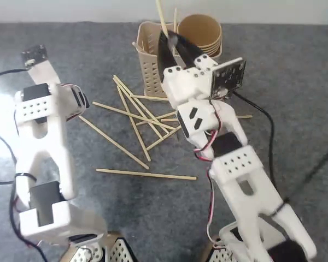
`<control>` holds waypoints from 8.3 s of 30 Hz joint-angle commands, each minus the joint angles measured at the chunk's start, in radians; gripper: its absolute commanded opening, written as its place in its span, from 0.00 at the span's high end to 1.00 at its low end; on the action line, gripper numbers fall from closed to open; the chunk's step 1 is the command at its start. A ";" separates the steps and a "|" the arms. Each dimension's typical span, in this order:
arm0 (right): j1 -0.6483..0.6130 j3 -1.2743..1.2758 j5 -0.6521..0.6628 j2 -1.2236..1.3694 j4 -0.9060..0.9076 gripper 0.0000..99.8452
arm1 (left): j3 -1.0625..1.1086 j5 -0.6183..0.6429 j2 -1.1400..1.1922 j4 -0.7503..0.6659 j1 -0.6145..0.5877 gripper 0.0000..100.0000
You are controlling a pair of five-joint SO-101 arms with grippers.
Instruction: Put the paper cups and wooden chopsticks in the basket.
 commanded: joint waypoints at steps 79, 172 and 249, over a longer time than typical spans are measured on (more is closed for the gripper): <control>-0.065 -0.187 -0.101 -0.461 1.581 0.88 | 0.412 -0.074 -0.394 0.049 0.176 0.80; -0.395 0.098 0.199 0.113 1.495 0.88 | -0.237 -0.100 -0.052 -1.277 0.535 0.99; -0.400 -0.396 0.276 0.530 1.669 0.78 | 0.799 -0.035 -1.329 -0.144 -0.287 0.79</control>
